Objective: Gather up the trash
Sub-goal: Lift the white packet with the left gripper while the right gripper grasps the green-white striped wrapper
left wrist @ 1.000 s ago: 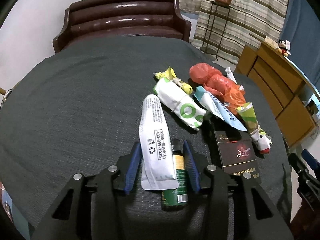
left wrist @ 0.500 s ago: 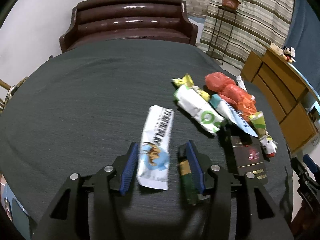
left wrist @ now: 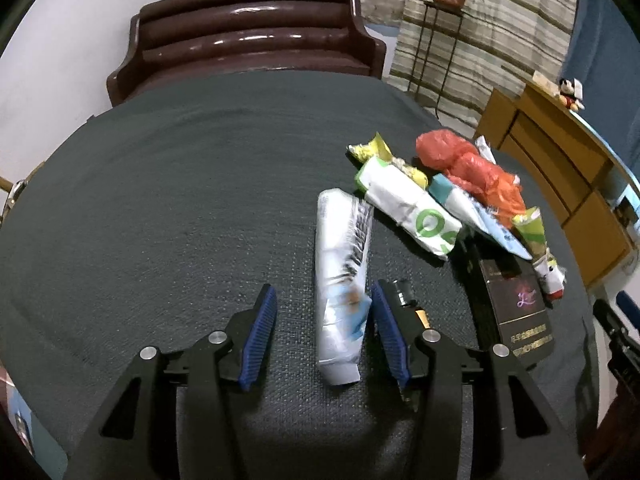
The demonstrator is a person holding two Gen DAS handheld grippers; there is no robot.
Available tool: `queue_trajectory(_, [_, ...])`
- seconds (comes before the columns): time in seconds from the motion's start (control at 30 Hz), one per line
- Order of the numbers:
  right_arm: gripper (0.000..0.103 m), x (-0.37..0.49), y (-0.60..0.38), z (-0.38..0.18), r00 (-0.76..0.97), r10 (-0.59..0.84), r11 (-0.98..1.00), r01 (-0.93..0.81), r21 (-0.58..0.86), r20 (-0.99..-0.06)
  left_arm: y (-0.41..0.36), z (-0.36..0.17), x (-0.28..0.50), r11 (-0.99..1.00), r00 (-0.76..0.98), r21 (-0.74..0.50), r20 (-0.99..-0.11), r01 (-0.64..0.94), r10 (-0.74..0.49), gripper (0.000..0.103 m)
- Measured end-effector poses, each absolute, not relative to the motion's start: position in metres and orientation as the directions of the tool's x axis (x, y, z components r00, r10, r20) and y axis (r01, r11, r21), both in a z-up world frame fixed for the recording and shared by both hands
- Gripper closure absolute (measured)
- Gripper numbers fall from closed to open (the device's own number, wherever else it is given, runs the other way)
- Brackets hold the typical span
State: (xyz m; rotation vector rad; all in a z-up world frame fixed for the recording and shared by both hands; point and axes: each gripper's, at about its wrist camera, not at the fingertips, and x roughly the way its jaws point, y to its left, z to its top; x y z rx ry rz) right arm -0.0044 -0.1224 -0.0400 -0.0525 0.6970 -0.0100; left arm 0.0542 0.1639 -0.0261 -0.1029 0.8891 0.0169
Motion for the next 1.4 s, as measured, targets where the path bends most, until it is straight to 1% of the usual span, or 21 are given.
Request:
queue_trajectory(0.03, [0.026,-0.004,-0.121,-0.040,0.766,-0.029,0.998,-0.008,-0.055,-0.642,0.164,-0.028,0.057,0.995,0.620,-0.083,-0.784,-0.054,-0.032,0.056])
queue_trajectory(0.1, [0.026,-0.004,-0.122,-0.040,0.764,-0.036,0.998,-0.002,-0.058,-0.644,0.165,-0.028,0.057,0.995,0.619,-0.086,-0.784,-0.046,-0.039,0.065])
queue_trajectory(0.13, [0.026,-0.004,-0.123,-0.039,0.764,-0.039,0.998,0.002,-0.059,-0.644,0.166,-0.028,0.057,0.996,0.621,-0.084,-0.783,-0.042,-0.040,0.067])
queue_trajectory(0.37, [0.026,-0.005,-0.116,-0.038,0.765,-0.057,0.997,0.007,-0.081,-0.642,0.171,-0.031,0.046,0.997,0.640,-0.076,-0.767,-0.029,-0.040,0.068])
queue_trajectory(0.53, [0.026,0.001,-0.106,-0.031,0.768,-0.031,0.997,-0.019,-0.072,-0.640,0.175,-0.028,0.036,0.998,0.658,-0.055,-0.753,-0.030,-0.022,0.068])
queue_trajectory(0.67, [0.026,0.007,-0.091,-0.024,0.777,0.005,0.994,-0.071,-0.080,-0.630,0.182,-0.026,0.033,0.998,0.661,-0.048,-0.750,-0.049,-0.004,0.068])
queue_trajectory(0.83, [0.027,0.017,-0.066,-0.026,0.759,0.056,0.985,-0.150,-0.090,-0.649,0.195,-0.029,0.033,0.995,0.656,-0.052,-0.755,-0.081,0.014,0.068])
queue_trajectory(1.07, [0.032,0.032,-0.038,-0.032,0.723,0.104,0.967,-0.234,-0.100,-0.683,0.202,-0.034,0.033,0.993,0.645,-0.070,-0.764,-0.097,0.010,0.068])
queue_trajectory(1.1, [0.033,0.034,-0.037,-0.033,0.718,0.107,0.965,-0.241,-0.101,-0.688,0.202,-0.034,0.033,0.993,0.646,-0.071,-0.763,-0.096,0.008,0.068])
queue_trajectory(1.17, [0.041,0.038,-0.034,-0.035,0.704,0.114,0.962,-0.255,-0.100,-0.701,0.201,-0.034,0.034,0.993,0.647,-0.075,-0.762,-0.093,0.003,0.068])
queue_trajectory(1.23, [0.057,0.039,-0.029,-0.039,0.685,0.129,0.961,-0.265,-0.080,-0.717,0.201,-0.034,0.034,0.993,0.647,-0.080,-0.763,-0.091,-0.002,0.068])
queue_trajectory(1.4, [0.069,0.036,-0.027,-0.042,0.664,0.157,0.959,-0.278,-0.047,-0.731,0.202,-0.035,0.034,0.992,0.646,-0.084,-0.763,-0.090,-0.006,0.068])
